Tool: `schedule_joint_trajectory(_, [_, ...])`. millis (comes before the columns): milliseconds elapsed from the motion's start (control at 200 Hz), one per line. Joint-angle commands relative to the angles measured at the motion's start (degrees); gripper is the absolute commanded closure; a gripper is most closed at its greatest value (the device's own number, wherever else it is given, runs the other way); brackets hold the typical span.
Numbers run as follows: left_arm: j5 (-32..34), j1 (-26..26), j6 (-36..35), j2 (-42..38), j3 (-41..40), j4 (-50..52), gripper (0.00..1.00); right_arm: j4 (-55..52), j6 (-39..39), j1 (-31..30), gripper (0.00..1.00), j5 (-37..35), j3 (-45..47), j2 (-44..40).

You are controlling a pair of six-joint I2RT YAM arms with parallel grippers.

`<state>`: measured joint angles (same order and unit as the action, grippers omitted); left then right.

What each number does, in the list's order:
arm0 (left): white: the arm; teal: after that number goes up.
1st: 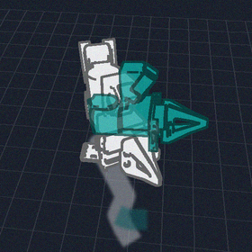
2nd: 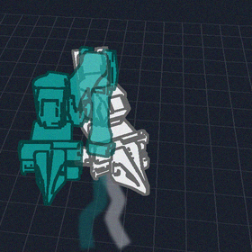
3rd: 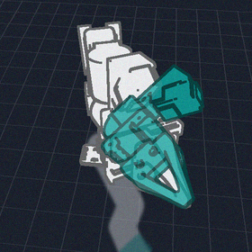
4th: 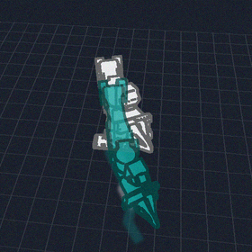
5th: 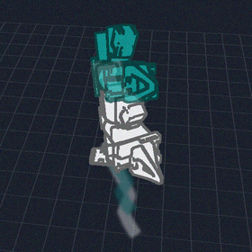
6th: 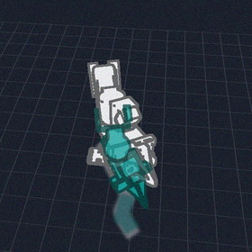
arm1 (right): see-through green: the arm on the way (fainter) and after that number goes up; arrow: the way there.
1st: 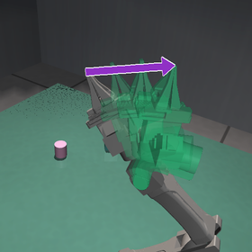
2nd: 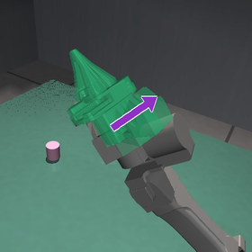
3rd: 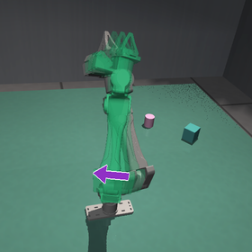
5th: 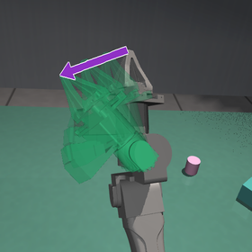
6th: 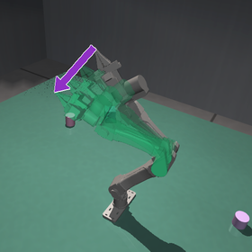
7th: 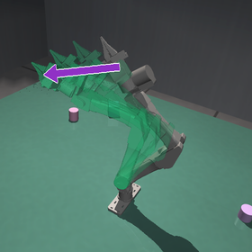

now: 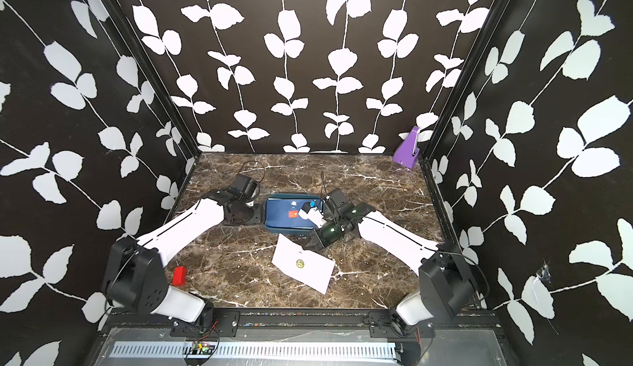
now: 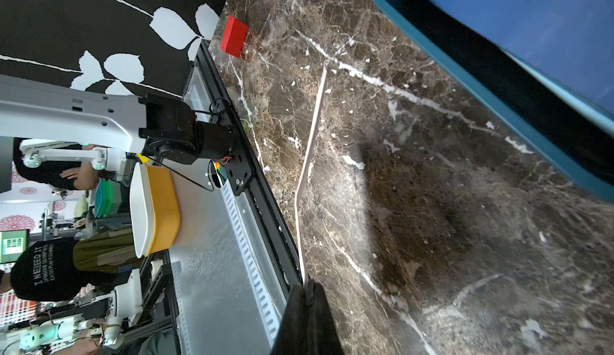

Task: Put the sealed envelopes into the storage box
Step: Place the envelope in the storage box.

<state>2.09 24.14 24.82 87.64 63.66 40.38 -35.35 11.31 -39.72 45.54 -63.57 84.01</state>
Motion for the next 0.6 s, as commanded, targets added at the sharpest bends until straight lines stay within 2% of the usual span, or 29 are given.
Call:
schedule_joint_trajectory(0, [-1.76,-0.42,-2.84,3.23,1.42,-3.08,0.35,-9.16,-3.71,-0.40,1.00,-3.20,-5.98,-1.13])
schedule_joint_trajectory(40, [-1.74,-0.50,-3.21,4.61,1.81,-3.51,0.37,-11.28,-4.44,-0.40,1.00,-5.21,-8.40,-0.83])
schedule_joint_trajectory(180, [-2.09,-0.50,-4.95,7.17,2.17,-3.89,0.58,-14.93,-5.93,0.44,1.00,-14.51,-17.29,-0.09])
schedule_joint_trajectory(365, [-5.64,-0.72,-8.85,7.30,1.81,-4.68,0.81,-10.83,-9.79,2.80,1.00,-13.92,-23.80,4.36])
schedule_joint_trajectory(460, [-10.05,-0.75,-10.85,7.81,2.57,-3.74,0.87,-12.19,-13.05,3.06,1.00,-14.64,-28.65,9.89])
schedule_joint_trajectory(595, [-14.84,-0.76,-12.39,6.68,1.18,-4.66,0.88,-15.35,-18.12,3.49,1.00,-15.27,-34.94,17.72])
